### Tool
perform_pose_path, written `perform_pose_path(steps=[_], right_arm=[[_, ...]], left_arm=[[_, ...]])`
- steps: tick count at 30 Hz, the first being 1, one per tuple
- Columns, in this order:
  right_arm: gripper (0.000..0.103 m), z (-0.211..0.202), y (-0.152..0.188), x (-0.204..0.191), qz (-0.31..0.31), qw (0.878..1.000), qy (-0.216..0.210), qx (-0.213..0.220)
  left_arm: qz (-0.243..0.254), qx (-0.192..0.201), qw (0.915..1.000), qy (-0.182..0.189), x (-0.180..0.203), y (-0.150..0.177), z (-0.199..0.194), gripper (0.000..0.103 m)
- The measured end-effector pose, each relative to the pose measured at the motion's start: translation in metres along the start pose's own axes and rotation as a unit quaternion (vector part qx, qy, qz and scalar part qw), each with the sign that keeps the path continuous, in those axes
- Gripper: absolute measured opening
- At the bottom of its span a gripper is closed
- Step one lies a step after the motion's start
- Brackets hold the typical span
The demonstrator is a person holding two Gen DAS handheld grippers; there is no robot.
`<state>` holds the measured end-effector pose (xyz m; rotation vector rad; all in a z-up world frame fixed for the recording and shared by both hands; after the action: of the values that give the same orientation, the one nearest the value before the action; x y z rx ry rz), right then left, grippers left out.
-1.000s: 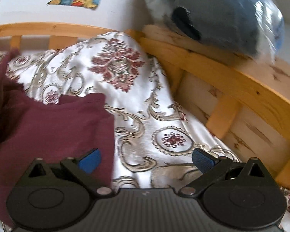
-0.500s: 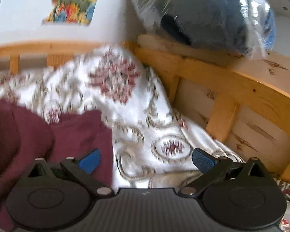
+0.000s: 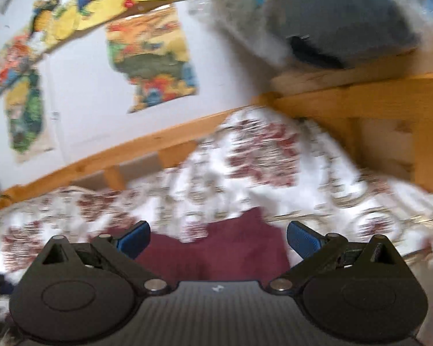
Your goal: Fold small clothes
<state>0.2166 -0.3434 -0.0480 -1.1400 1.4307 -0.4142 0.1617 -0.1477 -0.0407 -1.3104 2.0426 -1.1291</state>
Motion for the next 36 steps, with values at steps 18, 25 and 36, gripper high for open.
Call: perform_pose_path(steps=[18, 25, 36], right_arm=[[0.103, 0.048, 0.043, 0.013, 0.158, 0.977, -0.070, -0.124], [0.103, 0.046, 0.041, 0.009, 0.168, 0.975, -0.085, -0.117], [0.103, 0.044, 0.045, 0.010, 0.154, 0.979, -0.076, -0.115]], left_arm=[[-0.296, -0.063, 0.9469, 0.109, -0.115, -0.024, 0.117, 0.089], [-0.217, -0.035, 0.9639, 0.150, -0.076, -0.093, 0.126, 0.089], [-0.086, -0.030, 0.9798, 0.178, -0.010, -0.126, 0.125, 0.093]])
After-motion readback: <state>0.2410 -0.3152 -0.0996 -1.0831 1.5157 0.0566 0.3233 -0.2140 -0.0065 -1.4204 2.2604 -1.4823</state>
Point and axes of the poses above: each gripper's, at about its wrist camera, not at the fingertips, and z roughly the way its jaws point, x to its right, y to its underside, the point moved 8 cm from there along z, roughly the way its jaws point, and after that the axes turned 11 degrees about z, right-handed, at the moved point
